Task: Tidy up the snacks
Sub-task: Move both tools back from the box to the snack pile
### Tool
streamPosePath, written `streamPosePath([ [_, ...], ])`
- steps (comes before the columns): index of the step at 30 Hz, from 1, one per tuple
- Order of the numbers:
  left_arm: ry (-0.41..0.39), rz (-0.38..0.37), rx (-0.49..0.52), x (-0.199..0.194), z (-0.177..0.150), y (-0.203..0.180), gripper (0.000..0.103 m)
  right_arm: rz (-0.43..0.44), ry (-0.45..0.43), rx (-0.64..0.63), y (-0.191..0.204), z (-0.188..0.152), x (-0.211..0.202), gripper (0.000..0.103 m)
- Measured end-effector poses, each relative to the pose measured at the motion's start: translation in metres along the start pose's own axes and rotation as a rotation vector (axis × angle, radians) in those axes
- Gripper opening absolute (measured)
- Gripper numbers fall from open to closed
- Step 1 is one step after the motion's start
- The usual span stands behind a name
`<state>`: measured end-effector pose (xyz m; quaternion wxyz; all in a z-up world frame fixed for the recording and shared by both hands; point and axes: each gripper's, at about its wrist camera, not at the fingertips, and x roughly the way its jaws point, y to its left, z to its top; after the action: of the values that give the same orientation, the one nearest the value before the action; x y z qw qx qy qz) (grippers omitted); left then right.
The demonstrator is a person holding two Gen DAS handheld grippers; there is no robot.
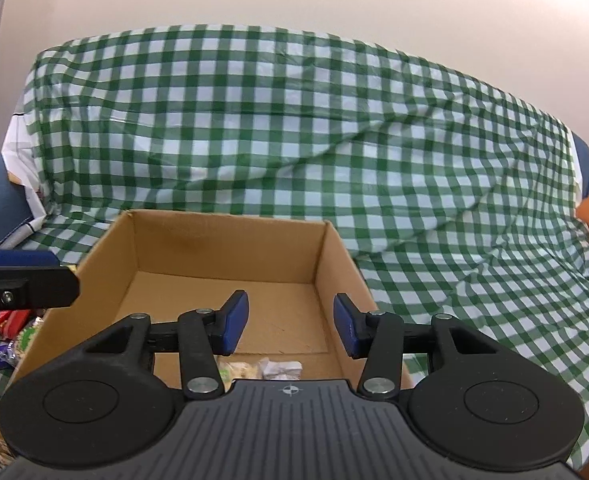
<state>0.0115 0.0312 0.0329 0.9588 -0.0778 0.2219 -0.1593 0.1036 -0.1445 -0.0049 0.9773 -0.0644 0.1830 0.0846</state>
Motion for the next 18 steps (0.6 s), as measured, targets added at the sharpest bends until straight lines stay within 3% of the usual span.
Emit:
streamPosePath([
  [4,0.031,0.005,-0.086,-0.017,0.033,0.039,0.007,0.028,-0.016,0.001,0.014,0.003,-0.004,0.040],
  [8,0.047,0.125,-0.083,-0.028,0.055,0.085,0.007,0.075,-0.031,-0.014,0.031,0.004,-0.009,0.036],
  [14,0.072,0.278,-0.258,-0.037,0.026,0.177,0.007,0.136,-0.036,-0.042,0.057,0.004,-0.014,0.036],
  [16,0.199,0.373,-0.356,-0.032,0.011,0.207,0.007,0.165,-0.040,-0.048,0.066,0.005,-0.014,0.036],
  [18,0.203,0.424,-0.453,-0.039,0.007,0.228,0.007,0.201,-0.037,-0.049,0.077,0.005,-0.015,0.036],
])
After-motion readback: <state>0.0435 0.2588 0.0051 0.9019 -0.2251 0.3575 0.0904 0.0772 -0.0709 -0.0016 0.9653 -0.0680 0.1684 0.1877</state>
